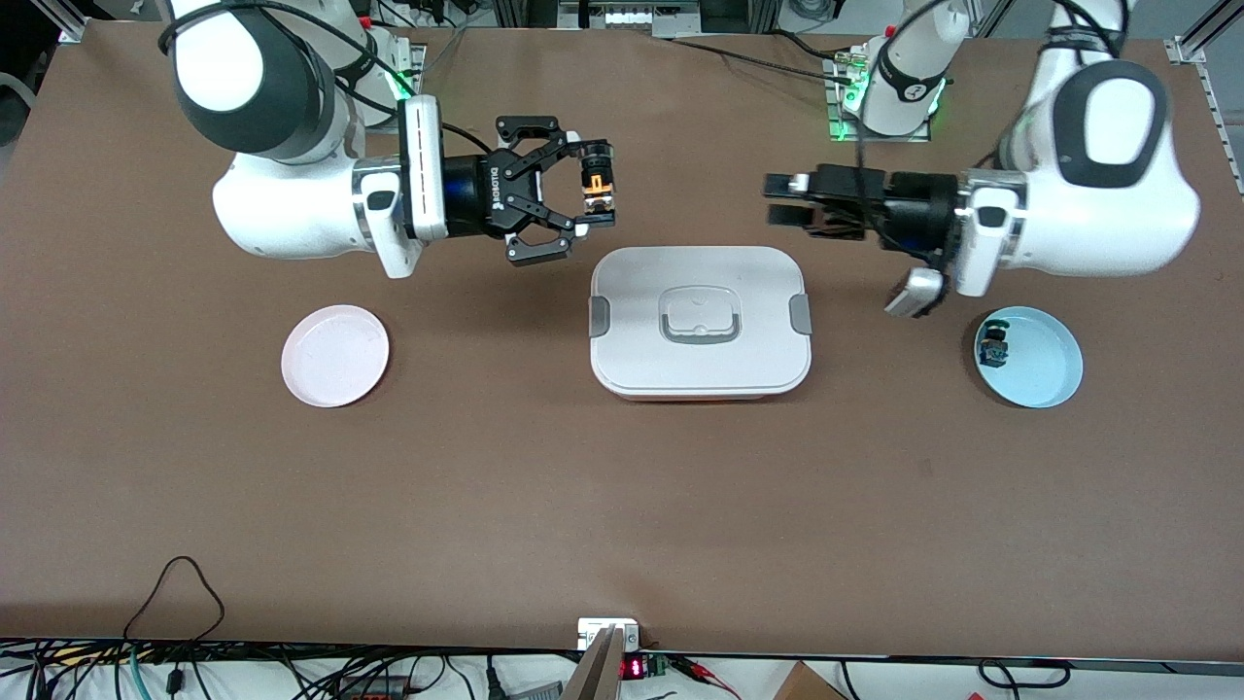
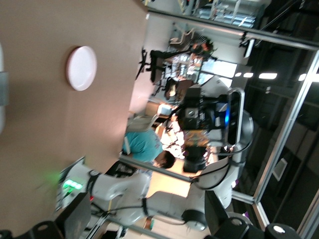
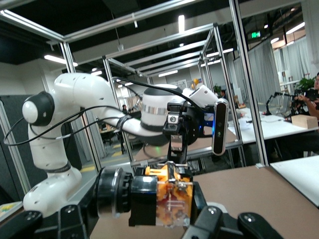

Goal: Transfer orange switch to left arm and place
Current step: 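Carry the switch above the box while the left gripper approaches it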

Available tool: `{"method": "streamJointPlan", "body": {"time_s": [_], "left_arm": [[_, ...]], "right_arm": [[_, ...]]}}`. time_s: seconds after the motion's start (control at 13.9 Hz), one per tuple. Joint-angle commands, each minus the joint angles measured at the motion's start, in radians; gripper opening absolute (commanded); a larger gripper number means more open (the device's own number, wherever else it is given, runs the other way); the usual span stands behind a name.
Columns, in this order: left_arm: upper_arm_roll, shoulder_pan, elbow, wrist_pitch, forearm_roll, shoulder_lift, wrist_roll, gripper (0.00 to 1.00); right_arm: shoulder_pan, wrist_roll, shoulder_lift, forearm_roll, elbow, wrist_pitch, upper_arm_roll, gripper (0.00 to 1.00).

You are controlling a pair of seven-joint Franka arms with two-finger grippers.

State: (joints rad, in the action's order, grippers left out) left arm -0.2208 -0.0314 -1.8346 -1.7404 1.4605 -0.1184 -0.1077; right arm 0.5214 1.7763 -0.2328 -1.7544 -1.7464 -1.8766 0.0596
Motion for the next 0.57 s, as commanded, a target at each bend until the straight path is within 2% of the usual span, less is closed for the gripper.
{"method": "streamJointPlan", "body": {"time_s": [0.0, 0.14, 0.29, 0.36, 0.5], "left_arm": [[-0.037, 0.007, -0.035, -0.053, 0.099, 0.028, -0.033, 1.00], [-0.081, 0.007, -0.034, -0.112, 0.115, 0.034, -0.032, 1.00], [-0.178, 0.007, -0.034, -0.308, 0.126, 0.023, -0.033, 1.00], [-0.202, 0.007, -0.031, -0.373, 0.153, 0.014, -0.033, 1.00], [-0.212, 0.007, -0.032, -0.383, 0.187, 0.014, -0.033, 1.00]], "right_arm": [[0.023, 0.040, -0.008, -0.046, -0.001, -0.025, 0.009, 0.00], [0.034, 0.040, -0.011, -0.050, -0.001, -0.050, 0.009, 0.00], [0.042, 0.040, -0.013, -0.050, -0.001, -0.078, 0.009, 0.00], [0.042, 0.040, -0.013, -0.050, -0.001, -0.079, 0.009, 0.00], [0.049, 0.040, -0.016, -0.050, -0.001, -0.081, 0.009, 0.00]]}}
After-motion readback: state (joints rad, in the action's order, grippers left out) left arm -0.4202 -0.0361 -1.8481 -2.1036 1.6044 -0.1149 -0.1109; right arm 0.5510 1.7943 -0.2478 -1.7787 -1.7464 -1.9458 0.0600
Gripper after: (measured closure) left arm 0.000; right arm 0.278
